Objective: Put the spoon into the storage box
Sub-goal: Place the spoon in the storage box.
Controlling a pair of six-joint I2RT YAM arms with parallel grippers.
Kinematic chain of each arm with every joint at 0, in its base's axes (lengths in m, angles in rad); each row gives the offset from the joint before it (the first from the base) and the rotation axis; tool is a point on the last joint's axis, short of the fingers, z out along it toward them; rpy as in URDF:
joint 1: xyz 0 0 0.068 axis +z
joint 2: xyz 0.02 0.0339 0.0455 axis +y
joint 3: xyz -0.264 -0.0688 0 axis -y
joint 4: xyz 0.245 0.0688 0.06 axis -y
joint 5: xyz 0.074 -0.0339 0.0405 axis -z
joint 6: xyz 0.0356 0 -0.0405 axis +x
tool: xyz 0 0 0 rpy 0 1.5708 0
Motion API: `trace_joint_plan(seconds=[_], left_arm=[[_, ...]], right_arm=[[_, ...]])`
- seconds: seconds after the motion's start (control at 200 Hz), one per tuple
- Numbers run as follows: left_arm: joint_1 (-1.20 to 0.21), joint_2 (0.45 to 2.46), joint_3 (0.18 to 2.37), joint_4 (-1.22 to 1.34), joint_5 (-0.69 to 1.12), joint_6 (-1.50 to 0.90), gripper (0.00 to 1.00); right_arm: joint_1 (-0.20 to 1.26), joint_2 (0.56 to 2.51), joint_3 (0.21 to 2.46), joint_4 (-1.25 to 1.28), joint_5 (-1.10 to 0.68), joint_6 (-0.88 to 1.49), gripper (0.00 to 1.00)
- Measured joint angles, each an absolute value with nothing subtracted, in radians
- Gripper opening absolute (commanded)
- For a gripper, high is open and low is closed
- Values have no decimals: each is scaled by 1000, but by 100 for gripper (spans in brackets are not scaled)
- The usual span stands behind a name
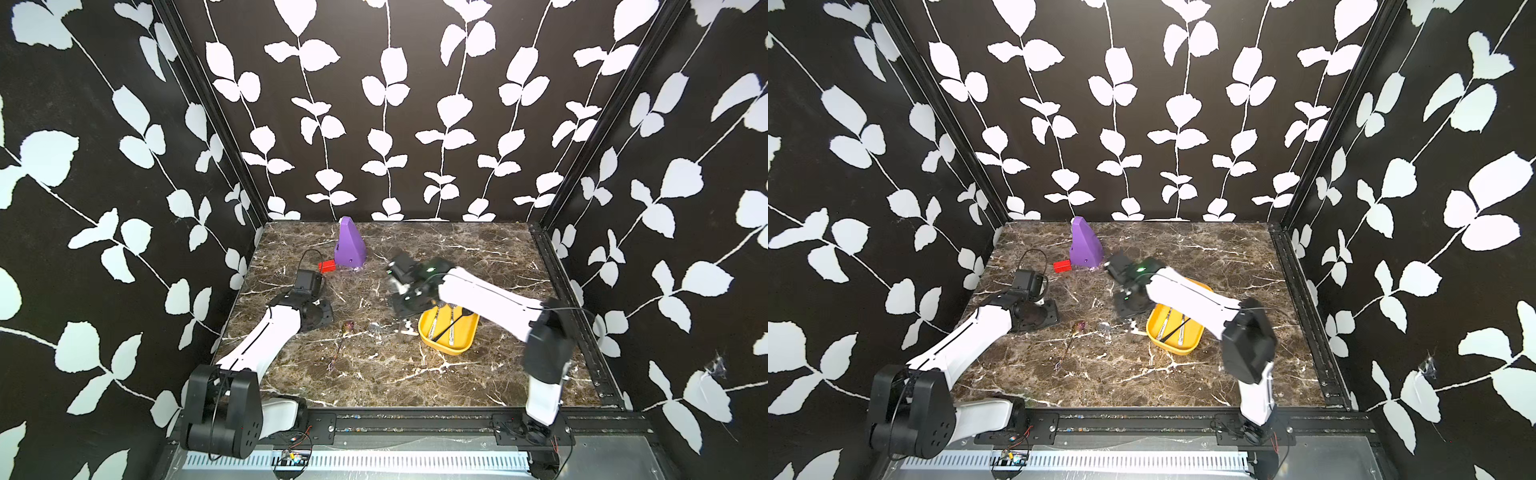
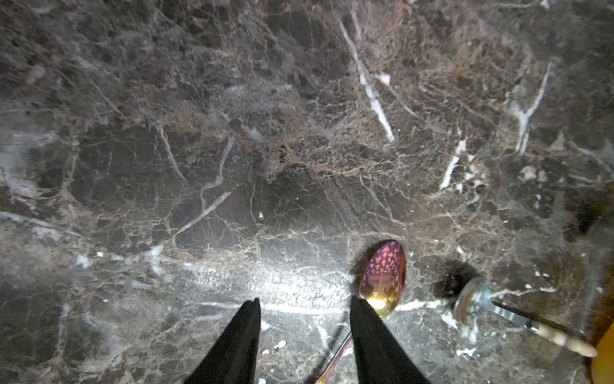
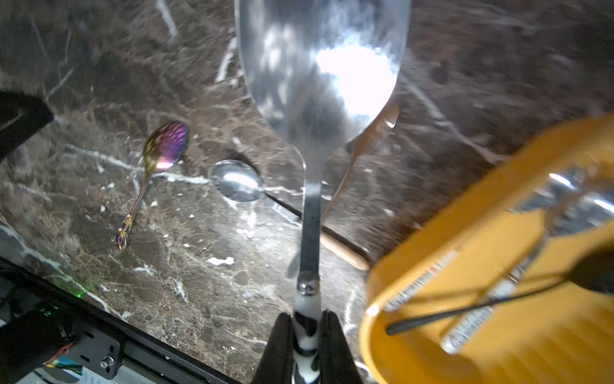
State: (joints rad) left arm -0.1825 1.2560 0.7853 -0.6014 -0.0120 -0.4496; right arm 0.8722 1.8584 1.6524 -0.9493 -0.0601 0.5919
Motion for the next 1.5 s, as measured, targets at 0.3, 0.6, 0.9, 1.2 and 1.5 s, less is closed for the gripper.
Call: trace_joint_plan(seconds=[0.3, 0.6, 0.9, 1.2, 1.5], left_arm=[[-183, 1233, 785, -599, 1, -449, 49], [-183, 1234, 785, -593, 20, -452, 49], [-183, 1234, 783, -590, 39, -452, 49], [-183, 1234, 780, -579, 49, -453, 49], [-183, 1243, 781, -576, 101, -444, 49]], right_arm=[[705, 1785, 1448, -912, -67, 636, 6], [579, 1767, 1324, -864, -66, 734, 9], [558, 1784, 1268, -803, -73, 839, 11], [556, 1859, 1243, -743, -116, 889, 21], [556, 1865, 1236, -720, -136, 896, 36]])
